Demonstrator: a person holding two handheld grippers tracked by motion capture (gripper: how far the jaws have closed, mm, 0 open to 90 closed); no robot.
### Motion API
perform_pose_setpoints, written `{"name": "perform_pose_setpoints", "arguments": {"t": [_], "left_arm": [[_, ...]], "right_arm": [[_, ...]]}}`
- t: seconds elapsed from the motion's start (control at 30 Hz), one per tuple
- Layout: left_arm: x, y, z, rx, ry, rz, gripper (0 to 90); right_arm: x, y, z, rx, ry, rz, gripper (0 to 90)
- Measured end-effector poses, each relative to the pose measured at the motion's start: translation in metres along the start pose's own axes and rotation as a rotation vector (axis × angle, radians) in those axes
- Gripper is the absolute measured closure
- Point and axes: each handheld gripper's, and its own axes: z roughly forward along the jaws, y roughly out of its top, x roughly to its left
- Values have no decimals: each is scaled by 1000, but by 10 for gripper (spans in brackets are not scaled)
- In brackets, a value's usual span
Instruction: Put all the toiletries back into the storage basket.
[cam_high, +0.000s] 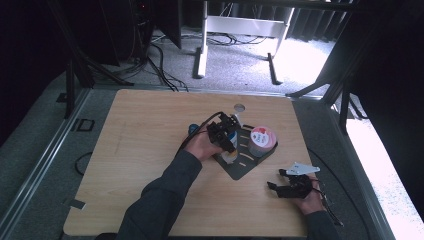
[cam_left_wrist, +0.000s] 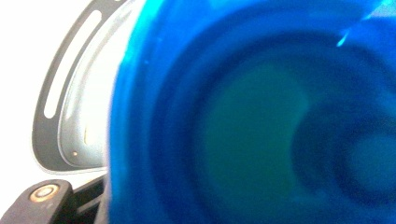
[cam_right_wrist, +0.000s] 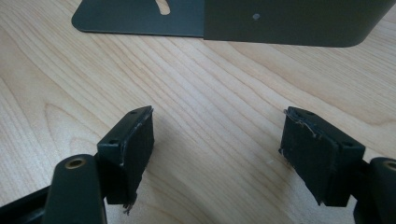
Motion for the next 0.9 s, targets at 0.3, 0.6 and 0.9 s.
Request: {"name": "perform_pose_setpoints", "arguments": {"t": [0.3, 0.6, 0.9], "left_arm": [[2, 5, 5, -9, 38, -31, 553], [1, 12, 9, -34, 71, -61, 553], [1, 19, 15, -55, 92, -82, 553]], "right_arm": [[0, 0, 0, 0, 0, 2, 255], [0, 0, 0, 0, 0, 2, 254], [0, 0, 0, 1, -1, 2, 254]]}}
